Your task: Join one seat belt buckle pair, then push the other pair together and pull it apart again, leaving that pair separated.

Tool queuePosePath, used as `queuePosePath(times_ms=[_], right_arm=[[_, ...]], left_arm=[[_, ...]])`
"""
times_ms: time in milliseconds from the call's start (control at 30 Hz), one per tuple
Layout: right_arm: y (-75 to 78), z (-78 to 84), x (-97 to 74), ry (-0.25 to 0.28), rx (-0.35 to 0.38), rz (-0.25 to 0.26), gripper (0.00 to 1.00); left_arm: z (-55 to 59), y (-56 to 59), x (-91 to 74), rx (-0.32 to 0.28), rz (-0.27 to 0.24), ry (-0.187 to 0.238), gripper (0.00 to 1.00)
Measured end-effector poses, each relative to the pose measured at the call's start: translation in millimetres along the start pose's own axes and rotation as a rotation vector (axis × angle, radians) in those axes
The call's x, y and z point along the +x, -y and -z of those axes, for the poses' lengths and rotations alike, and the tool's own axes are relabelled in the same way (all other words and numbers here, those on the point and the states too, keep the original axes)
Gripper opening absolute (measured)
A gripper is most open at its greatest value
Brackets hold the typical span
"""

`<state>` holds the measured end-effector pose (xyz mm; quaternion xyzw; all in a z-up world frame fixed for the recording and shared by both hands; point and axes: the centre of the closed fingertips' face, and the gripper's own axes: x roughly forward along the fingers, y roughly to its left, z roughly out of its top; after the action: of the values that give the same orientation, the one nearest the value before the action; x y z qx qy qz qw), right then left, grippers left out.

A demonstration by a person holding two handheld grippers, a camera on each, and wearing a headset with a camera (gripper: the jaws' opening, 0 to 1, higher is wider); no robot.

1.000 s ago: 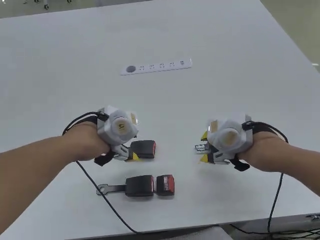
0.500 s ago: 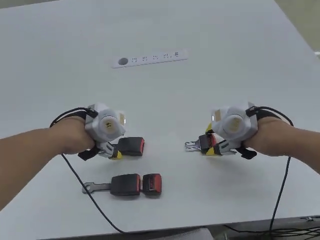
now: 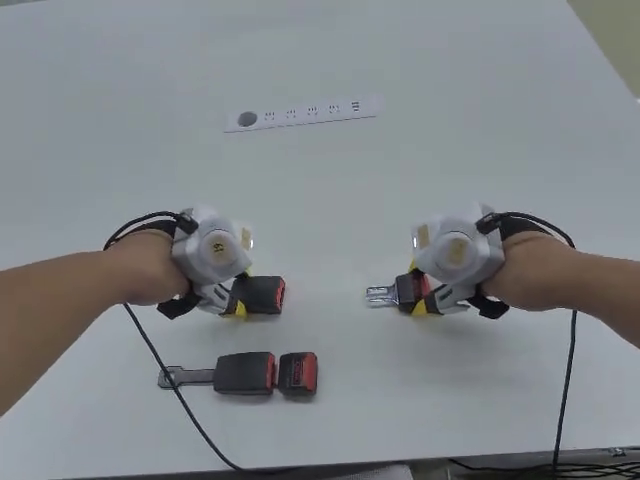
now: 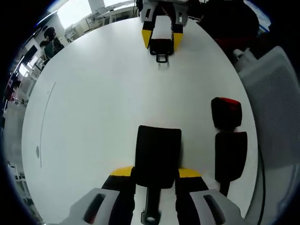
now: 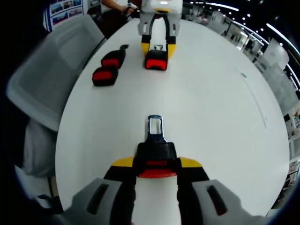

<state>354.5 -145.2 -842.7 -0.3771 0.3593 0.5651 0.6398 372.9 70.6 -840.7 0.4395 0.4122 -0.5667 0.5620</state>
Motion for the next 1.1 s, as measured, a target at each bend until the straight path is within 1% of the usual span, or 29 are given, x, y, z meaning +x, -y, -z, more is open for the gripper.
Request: queuePosePath(times_ms=[100,167,200,333,400,500,600,733,900,933,1033,1100], right_arm=[[0.3,-1.5,1.0,0.014,0.025,0.004,0.32],[0.7,-2.6,1.4,0.018,0.040,0.006,0.32],[0.8,-2.9,1.5,0.016,0.040,0.006,0.32],[-0.3,-4.9,0.7,-0.002,0.041,0.008,0.32],[1.1,-6.7,1.9,-0.014,0.037,0.012,0.32],[1.9,-13.9,5.5,-0.010,0.049,0.023,0.32],[0.5,-24.3,11.1,-0.010,0.057,0.026,0.32],[0.0,-38.0,18.2,-0.003,0.052,0.028,0.32],[-3.0,-64.8,30.9,0.031,0.051,0.017,0.32],[-5.2,-72.9,34.2,0.045,0.048,0.008,0.32],[-4.1,-82.6,41.0,0.040,0.033,0.022,0.32],[-1.6,-90.8,45.2,0.042,0.041,0.025,0.32]], left_arm=[[-1.7,2.6,-1.3,-0.008,0.006,-0.004,0.33],[-2.5,4.5,-1.9,-0.041,0.010,-0.009,0.33],[-2.1,3.6,-1.4,-0.048,0.009,-0.009,0.33],[-3.7,7.4,-2.6,-0.033,0.011,-0.015,0.33],[-3.5,8.7,-3.4,-0.033,0.009,-0.009,0.33],[-3.7,11.1,-3.9,-0.033,0.006,0.004,0.33],[-3.8,10.6,-3.4,-0.034,0.003,0.013,0.32],[-4.0,10.0,-3.1,-0.030,0.007,0.010,0.33],[-3.0,9.6,-2.8,-0.025,0.011,0.017,0.33],[-1.6,7.9,-2.3,-0.025,0.011,0.020,0.33],[-1.3,7.1,-1.8,-0.028,0.010,0.023,0.33],[-1.2,6.5,-1.2,-0.026,0.009,0.019,0.33]])
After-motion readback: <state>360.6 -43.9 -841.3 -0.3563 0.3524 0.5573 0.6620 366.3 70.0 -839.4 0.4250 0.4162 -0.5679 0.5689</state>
